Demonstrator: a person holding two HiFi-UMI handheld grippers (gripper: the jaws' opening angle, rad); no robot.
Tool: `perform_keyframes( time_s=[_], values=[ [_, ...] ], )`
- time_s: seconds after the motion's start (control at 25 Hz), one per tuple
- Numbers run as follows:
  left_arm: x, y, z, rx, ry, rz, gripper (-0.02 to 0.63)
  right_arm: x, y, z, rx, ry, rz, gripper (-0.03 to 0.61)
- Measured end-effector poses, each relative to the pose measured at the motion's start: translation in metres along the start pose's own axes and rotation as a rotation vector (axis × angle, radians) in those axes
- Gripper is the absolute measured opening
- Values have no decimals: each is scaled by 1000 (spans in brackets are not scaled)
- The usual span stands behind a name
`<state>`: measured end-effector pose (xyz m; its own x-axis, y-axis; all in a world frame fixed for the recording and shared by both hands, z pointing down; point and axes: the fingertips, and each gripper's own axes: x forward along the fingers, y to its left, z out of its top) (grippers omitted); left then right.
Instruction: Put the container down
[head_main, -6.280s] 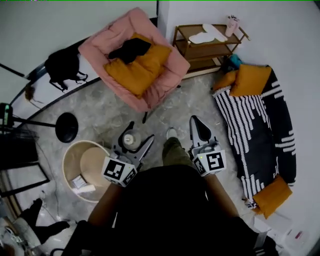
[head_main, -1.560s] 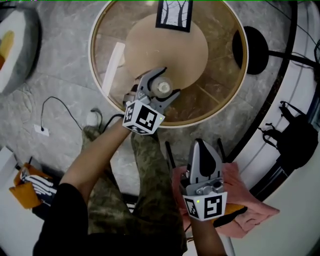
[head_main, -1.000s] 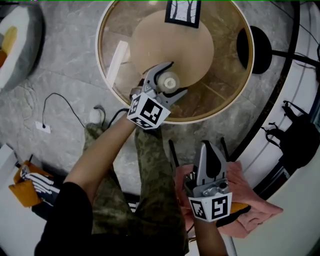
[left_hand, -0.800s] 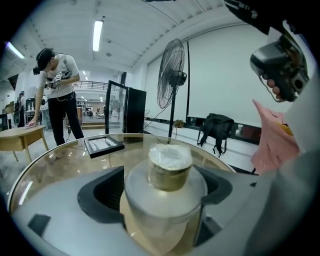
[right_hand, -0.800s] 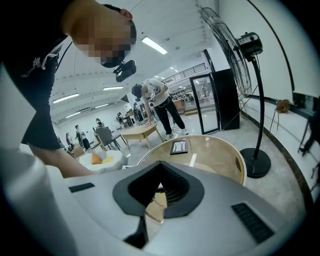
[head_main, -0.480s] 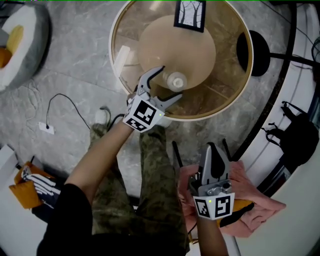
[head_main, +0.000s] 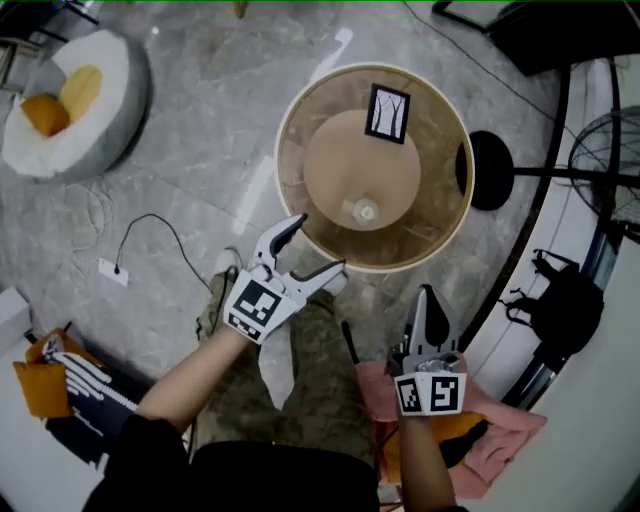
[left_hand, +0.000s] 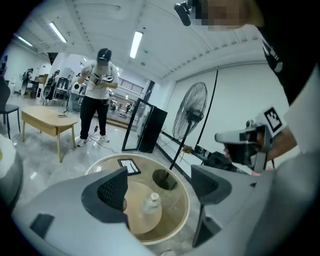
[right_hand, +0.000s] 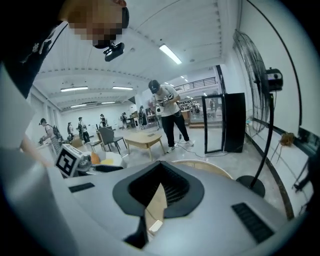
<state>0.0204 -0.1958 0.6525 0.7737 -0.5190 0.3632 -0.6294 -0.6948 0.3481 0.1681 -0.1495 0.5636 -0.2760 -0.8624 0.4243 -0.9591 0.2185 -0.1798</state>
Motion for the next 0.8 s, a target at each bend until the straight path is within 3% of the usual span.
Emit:
perform_keyframes(
  time_s=[0.08, 0.2, 0.36, 0.44, 0.48, 0.56, 0.8],
  values=[
    [-42, -17, 46, -22, -35, -3, 407, -11, 26, 32, -23, -21, 16, 21],
    [-97, -20, 106, -56, -108, 64, 377, -7, 61, 71, -52, -57, 68, 21],
    [-165, -11, 167, -42, -160, 190, 205, -15, 99, 119, -70, -94, 45, 21],
    [-199, -5, 191, 6, -154, 276, 85, -26, 114, 143, -90, -106, 18, 21],
    [-212, -3, 205, 42, -155, 309, 66, -32, 118, 157, -106, -115, 2, 21],
    [-235, -2, 238, 89, -180, 337, 47, -45, 123, 184, -126, -147, -33, 21],
    [-276, -3, 330, 130, -288, 349, 31, -77, 118, 244, -127, -208, -106, 21]
  ],
)
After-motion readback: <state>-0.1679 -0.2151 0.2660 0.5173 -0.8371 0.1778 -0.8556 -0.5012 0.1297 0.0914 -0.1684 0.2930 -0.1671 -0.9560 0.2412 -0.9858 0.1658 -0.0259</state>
